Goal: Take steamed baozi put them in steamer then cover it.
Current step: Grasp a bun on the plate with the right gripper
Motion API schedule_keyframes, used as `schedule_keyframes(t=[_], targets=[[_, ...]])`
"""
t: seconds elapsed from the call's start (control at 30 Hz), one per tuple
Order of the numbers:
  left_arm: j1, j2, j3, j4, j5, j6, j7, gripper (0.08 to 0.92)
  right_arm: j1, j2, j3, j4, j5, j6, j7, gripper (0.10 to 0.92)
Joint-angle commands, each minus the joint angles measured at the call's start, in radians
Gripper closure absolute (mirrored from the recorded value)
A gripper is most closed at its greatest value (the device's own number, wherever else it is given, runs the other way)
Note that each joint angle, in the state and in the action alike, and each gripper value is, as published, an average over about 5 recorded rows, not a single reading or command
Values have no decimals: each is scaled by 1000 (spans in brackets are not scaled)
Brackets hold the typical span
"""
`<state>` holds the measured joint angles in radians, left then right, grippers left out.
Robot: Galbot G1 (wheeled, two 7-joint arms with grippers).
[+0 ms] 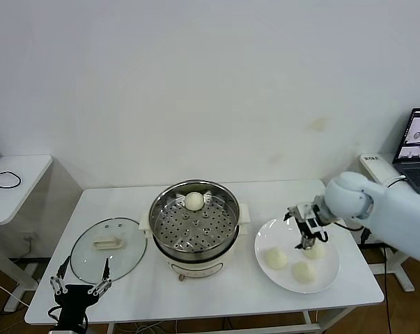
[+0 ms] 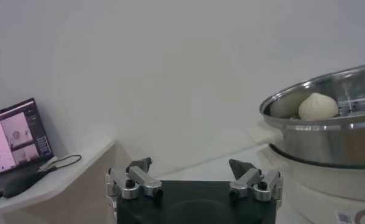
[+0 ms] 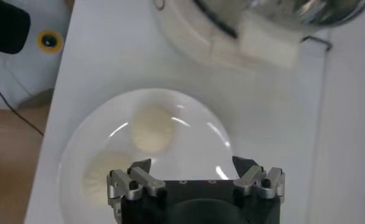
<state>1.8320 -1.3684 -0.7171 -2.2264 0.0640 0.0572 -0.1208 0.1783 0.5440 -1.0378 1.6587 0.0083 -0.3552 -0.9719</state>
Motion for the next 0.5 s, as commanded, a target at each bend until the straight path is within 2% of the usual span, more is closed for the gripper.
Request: schedule_keyframes(t=[0.03,0.5], targets=[[-2,0,-1,2,1,1,1,177,-149,56,48,-51,-51,-9,8,203],[-5,0,-7,17,0,3,2,177,-184,169,48,-144,-77,-17,20,202]])
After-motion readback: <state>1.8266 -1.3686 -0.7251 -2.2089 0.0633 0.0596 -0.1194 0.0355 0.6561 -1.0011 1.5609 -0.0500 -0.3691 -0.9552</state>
